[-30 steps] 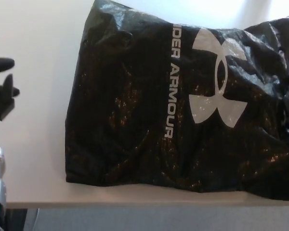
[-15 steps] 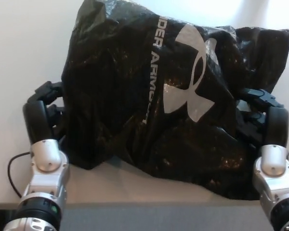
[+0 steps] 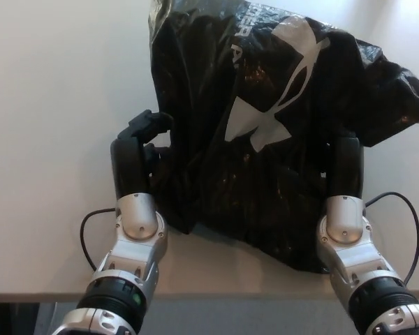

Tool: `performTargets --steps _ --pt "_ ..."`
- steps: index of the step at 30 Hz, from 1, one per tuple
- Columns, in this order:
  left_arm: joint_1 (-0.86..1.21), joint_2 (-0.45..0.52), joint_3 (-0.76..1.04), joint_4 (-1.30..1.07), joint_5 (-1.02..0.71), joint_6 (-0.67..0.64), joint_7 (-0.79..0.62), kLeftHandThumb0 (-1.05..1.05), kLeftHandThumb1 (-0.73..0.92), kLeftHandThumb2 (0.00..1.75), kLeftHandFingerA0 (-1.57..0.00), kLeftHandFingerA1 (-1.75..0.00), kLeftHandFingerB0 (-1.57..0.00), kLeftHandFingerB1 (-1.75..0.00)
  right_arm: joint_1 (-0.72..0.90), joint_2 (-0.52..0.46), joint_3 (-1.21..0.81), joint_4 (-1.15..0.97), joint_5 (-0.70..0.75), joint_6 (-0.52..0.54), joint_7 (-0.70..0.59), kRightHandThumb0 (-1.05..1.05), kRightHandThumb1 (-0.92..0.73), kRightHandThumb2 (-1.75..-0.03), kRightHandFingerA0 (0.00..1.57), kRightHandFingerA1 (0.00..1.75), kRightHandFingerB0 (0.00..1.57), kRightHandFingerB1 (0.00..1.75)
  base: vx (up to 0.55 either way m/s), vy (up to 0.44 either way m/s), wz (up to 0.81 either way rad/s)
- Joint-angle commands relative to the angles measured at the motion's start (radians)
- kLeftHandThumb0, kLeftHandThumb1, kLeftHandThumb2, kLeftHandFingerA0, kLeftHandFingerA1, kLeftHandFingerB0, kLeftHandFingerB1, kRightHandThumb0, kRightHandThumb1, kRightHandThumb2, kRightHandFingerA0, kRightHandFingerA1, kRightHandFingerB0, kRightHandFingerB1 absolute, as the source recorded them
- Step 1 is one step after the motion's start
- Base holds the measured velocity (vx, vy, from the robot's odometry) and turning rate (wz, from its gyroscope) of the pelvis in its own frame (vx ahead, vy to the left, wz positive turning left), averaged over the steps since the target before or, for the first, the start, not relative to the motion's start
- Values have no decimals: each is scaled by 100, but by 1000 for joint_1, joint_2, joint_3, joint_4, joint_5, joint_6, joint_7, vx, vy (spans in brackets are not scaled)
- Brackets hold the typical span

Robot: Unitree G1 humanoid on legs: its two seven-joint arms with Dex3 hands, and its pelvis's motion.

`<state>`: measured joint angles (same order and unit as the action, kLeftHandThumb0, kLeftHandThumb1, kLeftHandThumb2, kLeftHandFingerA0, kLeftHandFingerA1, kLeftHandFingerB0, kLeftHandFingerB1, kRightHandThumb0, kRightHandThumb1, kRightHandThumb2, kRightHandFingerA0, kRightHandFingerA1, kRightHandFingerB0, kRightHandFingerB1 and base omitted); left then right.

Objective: A plastic bag is kept in the middle of the desk and the robot uses both its hands to grab the bag from the left and right and brings its hands close together to compress the bag

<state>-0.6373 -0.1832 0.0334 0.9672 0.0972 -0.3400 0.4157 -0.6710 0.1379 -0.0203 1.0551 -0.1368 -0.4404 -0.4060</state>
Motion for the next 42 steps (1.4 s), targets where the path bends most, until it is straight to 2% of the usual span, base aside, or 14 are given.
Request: performTargets --steps 1,9,11,18,21,25,28,29,31,32,36,40,41,42 --pt "9 -12 -31 -29 31 49 20 -21 77 62 -77 -90 -74 -68 -4 5 19 -10 -20 -31 -18 -18 -63 -59 83 60 74 53 0 0 0" --pt "16 -1 -50 -44 31 74 9 -22 76 62 -82 -81 -72 -61 5 9 38 -11 -29 -60 -15 -19 -63 -59 82 59 75 52 0 0 0" --pt "27 3 -62 -50 44 64 13 -20 75 62 -75 -100 -72 -59 14 6 51 -11 -41 -65 -14 -20 -63 -59 81 58 72 52 0 0 0" --pt "50 8 -74 -62 39 62 -4 -23 75 62 -80 -72 -70 -57 34 14 39 -12 -11 -73 -1 -20 -63 -59 80 60 73 52 0 0 0" --pt "54 9 -79 -73 49 65 15 -22 74 62 -77 -85 -68 -56 36 11 42 -10 -17 -86 -2 -23 -58 -58 81 60 72 52 0 0 0" --pt "54 5 -72 -72 42 82 30 -35 70 60 -61 -51 -49 -43 41 14 35 -13 -11 -111 -5 -45 -53 -57 71 55 64 50 0 0 0" --pt "50 12 -72 -64 53 84 52 -21 66 59 -83 -69 -69 -53 37 16 28 -10 -14 -101 -35 -23 -54 -56 86 65 73 53 0 0 0" --pt "47 17 -75 -63 56 91 49 -25 54 85 -84 -80 -66 -66 36 16 23 -9 -12 -102 -39 -21 -55 -56 88 70 76 54 0 0 0" --pt "49 18 -75 -61 53 86 44 -26 54 85 -83 -79 -66 -66 38 17 16 -6 -7 -107 -41 -19 -55 -56 91 70 77 55 0 0 0" --pt "51 15 -69 -60 43 80 38 -24 65 59 -78 -63 -56 -46 39 17 8 -7 2 -109 -29 -38 -50 -55 81 58 71 53 0 0 0" --pt "57 20 -71 -60 50 92 31 -22 61 58 -85 -66 -68 -52 43 18 2 -6 3 -115 -19 -28 -49 -55 98 78 81 56 0 0 0" --pt "72 34 -78 -90 53 81 4 -24 64 57 -84 -71 -69 -54 51 8 3 -41 4 -95 7 -32 -50 -56 96 81 81 56 0 0 0" --pt "79 44 -79 -113 47 63 -22 -29 50 86 -83 -81 -62 -66 57 -5 3 -66 4 -100 18 -36 -49 -57 92 75 79 56 0 0 0" --pt "86 55 -79 -127 44 50 -39 -23 64 58 -80 -72 -62 -52 59 -8 3 -81 5 -97 22 -38 -54 -56 91 72 79 55 0 0 0"
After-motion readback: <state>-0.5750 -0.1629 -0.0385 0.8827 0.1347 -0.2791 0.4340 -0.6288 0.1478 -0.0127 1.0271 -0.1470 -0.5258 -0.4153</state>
